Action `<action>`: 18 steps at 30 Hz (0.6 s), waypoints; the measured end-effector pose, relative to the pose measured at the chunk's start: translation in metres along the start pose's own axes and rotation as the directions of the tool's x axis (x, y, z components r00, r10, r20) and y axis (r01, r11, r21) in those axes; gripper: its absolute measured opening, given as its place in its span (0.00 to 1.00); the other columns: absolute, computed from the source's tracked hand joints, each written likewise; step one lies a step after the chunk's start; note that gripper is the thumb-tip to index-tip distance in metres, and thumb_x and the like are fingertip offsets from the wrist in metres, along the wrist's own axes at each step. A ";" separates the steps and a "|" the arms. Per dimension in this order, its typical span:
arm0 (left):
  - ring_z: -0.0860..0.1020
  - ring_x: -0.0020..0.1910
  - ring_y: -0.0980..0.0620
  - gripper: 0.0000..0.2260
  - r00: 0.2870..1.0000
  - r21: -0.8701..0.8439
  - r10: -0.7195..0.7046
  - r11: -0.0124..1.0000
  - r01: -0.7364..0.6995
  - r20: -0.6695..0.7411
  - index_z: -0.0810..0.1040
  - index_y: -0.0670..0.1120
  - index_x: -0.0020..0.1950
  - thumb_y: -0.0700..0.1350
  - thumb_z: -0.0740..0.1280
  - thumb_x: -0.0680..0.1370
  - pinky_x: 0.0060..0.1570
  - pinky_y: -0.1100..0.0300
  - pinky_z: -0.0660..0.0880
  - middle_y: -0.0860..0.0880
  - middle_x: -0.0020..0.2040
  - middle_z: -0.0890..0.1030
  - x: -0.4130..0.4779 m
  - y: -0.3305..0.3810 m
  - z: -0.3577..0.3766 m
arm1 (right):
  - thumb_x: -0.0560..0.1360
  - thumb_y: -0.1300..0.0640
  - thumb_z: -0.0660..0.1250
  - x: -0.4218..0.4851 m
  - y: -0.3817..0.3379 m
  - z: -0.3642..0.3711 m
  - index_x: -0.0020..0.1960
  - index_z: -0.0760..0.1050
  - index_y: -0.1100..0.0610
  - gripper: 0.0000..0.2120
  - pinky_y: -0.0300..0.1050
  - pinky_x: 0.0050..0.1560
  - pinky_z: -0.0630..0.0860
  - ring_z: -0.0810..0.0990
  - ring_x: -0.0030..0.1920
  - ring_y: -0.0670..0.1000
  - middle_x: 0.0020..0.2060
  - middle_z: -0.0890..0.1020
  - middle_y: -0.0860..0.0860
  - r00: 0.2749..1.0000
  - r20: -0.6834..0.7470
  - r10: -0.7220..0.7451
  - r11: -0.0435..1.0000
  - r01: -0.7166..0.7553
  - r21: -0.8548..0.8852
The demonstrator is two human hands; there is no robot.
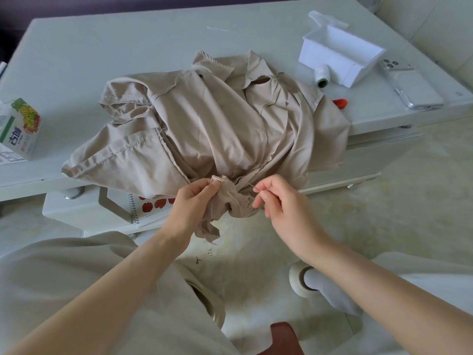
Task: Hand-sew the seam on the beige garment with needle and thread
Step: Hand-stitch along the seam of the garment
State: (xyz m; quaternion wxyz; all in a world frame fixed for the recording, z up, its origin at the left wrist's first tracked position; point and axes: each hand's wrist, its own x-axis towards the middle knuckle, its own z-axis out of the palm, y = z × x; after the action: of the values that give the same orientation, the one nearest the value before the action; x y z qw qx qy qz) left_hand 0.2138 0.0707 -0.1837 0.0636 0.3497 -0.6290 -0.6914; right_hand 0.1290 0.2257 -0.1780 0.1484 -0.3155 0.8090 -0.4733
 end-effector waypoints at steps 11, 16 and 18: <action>0.75 0.35 0.44 0.06 0.995 0.016 0.095 0.995 -0.095 -0.011 0.78 0.43 0.47 0.44 0.64 0.80 0.30 0.57 0.75 0.39 0.39 0.78 -0.007 0.006 0.000 | 0.77 0.60 0.62 0.001 -0.022 0.015 0.41 0.72 0.55 0.06 0.34 0.30 0.66 0.72 0.26 0.43 0.26 0.77 0.46 0.993 0.083 0.086 0.996 -0.083 -0.035; 0.74 0.37 0.43 0.06 0.994 -0.001 0.112 0.994 -0.112 -0.011 0.78 0.43 0.45 0.43 0.65 0.79 0.43 0.49 0.74 0.38 0.39 0.78 -0.007 0.005 0.000 | 0.77 0.60 0.63 -0.002 -0.019 0.014 0.38 0.70 0.53 0.09 0.36 0.29 0.67 0.72 0.25 0.45 0.25 0.76 0.48 0.990 0.083 0.118 0.991 -0.113 -0.067; 0.74 0.38 0.43 0.06 0.993 0.001 0.116 0.993 -0.116 -0.004 0.78 0.43 0.45 0.42 0.65 0.79 0.45 0.47 0.74 0.38 0.39 0.78 -0.007 0.004 0.000 | 0.77 0.59 0.63 -0.002 -0.019 0.014 0.37 0.70 0.51 0.10 0.37 0.29 0.68 0.73 0.26 0.46 0.26 0.77 0.49 0.989 0.084 0.125 0.990 -0.118 -0.082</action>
State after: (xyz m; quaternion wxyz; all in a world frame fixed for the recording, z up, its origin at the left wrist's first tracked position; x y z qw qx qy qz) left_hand 0.2173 0.0735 -0.1775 0.1048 0.3140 -0.6485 -0.6855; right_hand 0.1451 0.2111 -0.1691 0.2006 -0.2918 0.8368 -0.4175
